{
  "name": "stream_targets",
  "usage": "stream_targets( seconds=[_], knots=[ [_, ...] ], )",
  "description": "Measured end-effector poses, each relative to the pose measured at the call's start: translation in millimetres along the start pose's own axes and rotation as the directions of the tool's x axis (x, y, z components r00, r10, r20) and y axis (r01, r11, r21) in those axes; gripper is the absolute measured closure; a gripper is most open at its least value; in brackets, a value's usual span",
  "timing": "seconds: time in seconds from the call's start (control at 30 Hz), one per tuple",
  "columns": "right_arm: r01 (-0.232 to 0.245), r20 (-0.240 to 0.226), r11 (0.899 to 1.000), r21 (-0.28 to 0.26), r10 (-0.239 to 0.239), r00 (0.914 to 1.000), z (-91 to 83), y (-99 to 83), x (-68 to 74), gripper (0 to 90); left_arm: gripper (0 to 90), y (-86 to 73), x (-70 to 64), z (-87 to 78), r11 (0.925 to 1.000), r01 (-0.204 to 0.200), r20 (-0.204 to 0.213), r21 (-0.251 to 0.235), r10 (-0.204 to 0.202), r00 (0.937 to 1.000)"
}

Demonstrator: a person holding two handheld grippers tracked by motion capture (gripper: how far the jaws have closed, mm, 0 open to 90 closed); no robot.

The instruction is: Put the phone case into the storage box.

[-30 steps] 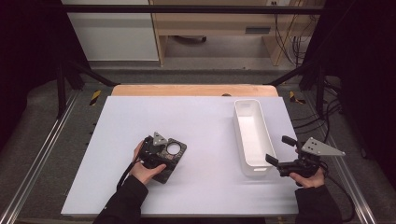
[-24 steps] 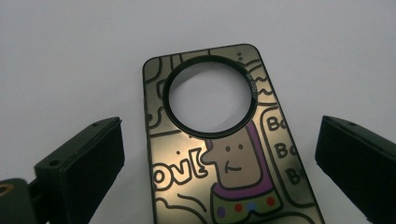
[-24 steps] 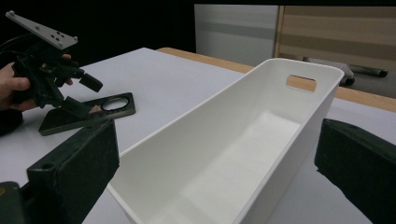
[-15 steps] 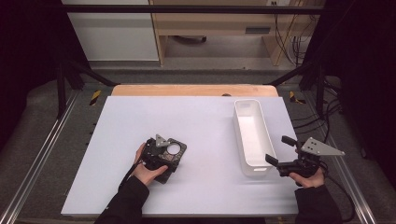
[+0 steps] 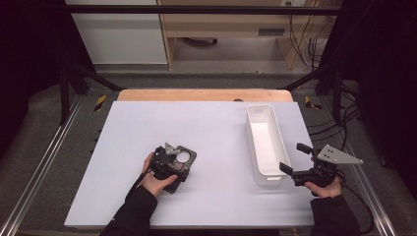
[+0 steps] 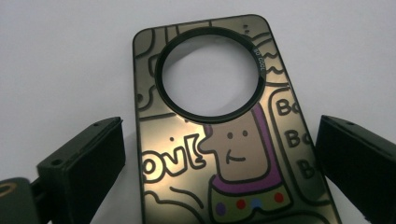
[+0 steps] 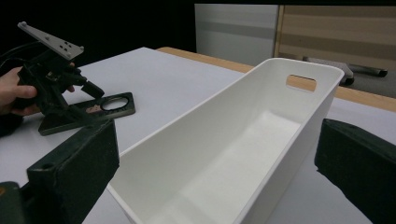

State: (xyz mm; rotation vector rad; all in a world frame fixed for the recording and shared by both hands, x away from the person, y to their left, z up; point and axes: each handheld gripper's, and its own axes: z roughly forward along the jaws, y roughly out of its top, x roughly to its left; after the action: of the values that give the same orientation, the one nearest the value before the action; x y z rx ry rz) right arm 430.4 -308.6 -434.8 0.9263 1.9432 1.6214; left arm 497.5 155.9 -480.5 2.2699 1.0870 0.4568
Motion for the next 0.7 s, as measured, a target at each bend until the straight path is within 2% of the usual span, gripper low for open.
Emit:
stream_targets(
  seconds=[0.4, 0.7],
  knots=[
    [0.001, 0.0, 1.0, 0.001, -0.001, 1.0, 0.1, 0.0, 0.0, 0.5, 7.1, 0.7, -2.0, 0.2, 0.9997, 0.016, 0.0, 0.019, -0.016, 0.9999],
    [0.002, -0.001, 1.0, 0.002, -0.002, 1.0, 0.3, 0.0, 0.2, 0.5, 8.2, 4.8, -3.0, 0.1, 0.9977, 0.034, -0.013, 0.059, -0.033, 0.9994]
  ],
)
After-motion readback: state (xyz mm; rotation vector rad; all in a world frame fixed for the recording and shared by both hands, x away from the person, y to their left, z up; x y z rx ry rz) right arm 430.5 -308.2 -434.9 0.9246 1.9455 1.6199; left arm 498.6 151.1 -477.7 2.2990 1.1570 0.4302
